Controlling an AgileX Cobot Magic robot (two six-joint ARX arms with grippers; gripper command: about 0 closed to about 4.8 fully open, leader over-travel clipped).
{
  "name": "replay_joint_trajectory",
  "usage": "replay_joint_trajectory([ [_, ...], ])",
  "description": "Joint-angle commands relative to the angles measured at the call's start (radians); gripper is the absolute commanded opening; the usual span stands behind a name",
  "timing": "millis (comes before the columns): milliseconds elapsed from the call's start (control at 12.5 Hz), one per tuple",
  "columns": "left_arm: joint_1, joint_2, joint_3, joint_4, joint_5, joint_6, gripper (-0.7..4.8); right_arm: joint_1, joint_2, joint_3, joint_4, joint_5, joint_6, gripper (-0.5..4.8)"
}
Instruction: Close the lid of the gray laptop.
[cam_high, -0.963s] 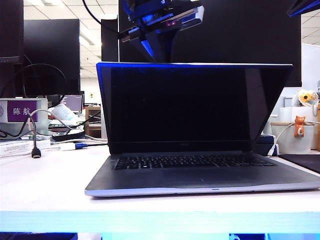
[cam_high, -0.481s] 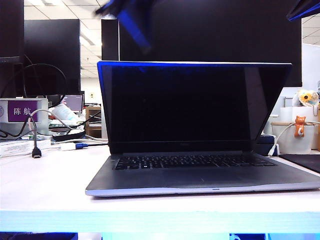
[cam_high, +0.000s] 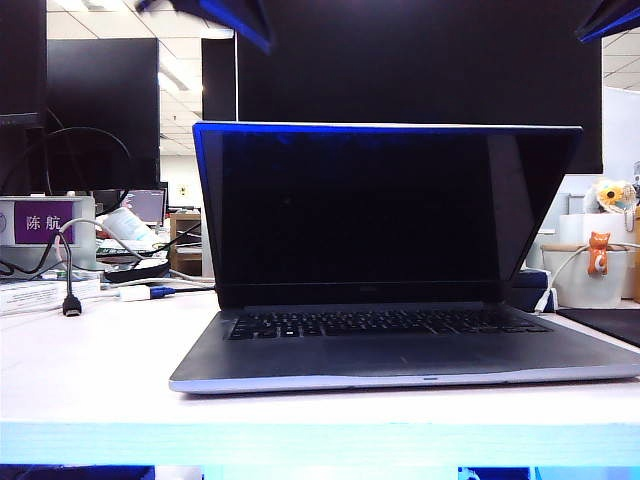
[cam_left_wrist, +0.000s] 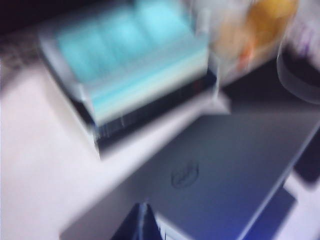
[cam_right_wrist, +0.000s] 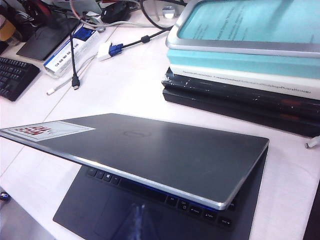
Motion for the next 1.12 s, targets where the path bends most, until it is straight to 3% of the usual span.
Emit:
replay_joint_trajectory([
  [80,-0.041,0.024,-0.092,0.065,-0.012,-0.037,-0.05,0.001,-0.004,0.003,0.019,-0.009,-0.003,-0.06],
  [642,-0.069,0.068,-0.095,-0.103,-0.04,-0.058,-0.05,0.001,-0.003,0.003,0.011,-0.009,-0.003,-0.06],
  [1123,-0.191,0.07,-0.17,-0.088,-0.113,-0.089,-0.05,0.002,-0.003,0.003,-0.003,-0.01,-0.003,-0.06],
])
